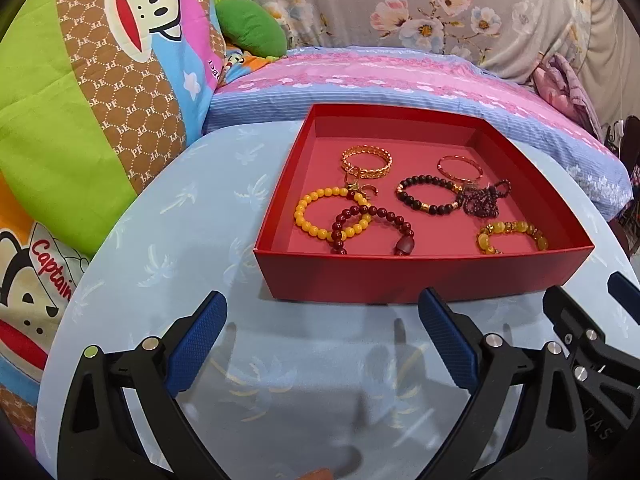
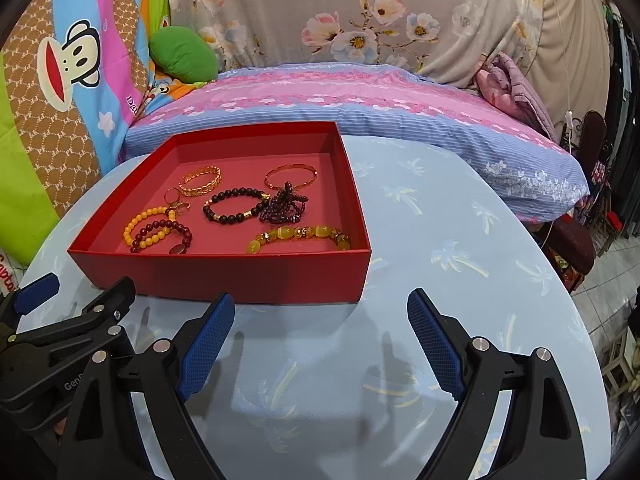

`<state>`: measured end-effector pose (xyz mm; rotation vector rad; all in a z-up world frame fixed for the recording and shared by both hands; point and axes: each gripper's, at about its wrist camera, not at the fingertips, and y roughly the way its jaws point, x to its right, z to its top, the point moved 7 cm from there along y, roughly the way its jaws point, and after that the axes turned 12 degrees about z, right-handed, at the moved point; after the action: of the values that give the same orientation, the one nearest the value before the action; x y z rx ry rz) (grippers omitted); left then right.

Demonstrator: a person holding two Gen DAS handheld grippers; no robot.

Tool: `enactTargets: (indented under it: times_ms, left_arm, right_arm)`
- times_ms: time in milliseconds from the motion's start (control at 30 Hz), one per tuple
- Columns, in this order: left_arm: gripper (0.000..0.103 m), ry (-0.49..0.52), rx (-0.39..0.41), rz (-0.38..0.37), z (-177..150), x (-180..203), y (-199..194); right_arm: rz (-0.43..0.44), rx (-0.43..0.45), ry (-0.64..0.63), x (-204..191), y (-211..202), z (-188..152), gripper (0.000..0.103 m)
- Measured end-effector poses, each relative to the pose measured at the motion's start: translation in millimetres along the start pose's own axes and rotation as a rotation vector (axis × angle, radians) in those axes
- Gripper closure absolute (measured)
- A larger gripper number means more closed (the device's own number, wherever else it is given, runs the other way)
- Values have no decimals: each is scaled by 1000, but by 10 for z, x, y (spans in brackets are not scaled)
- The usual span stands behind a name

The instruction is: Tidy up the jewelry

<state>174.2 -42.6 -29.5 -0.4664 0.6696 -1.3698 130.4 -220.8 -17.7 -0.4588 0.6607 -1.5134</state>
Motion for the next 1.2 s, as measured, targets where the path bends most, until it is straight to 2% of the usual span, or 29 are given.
enactTargets:
  times_ms: [200,633,1200]
  left_arm:
    - [11,-19,34,17,45,-23,-38]
    - [11,-36,31,50,39,-70,-23]
    - [12,-22,27,58,28,-43,-34]
  right_arm:
    - [-3,3,5,19,4,8,18]
    - [-35,18,-47,-63,-22,15,18]
    - [-36,12,-35,-46,-29,4,18]
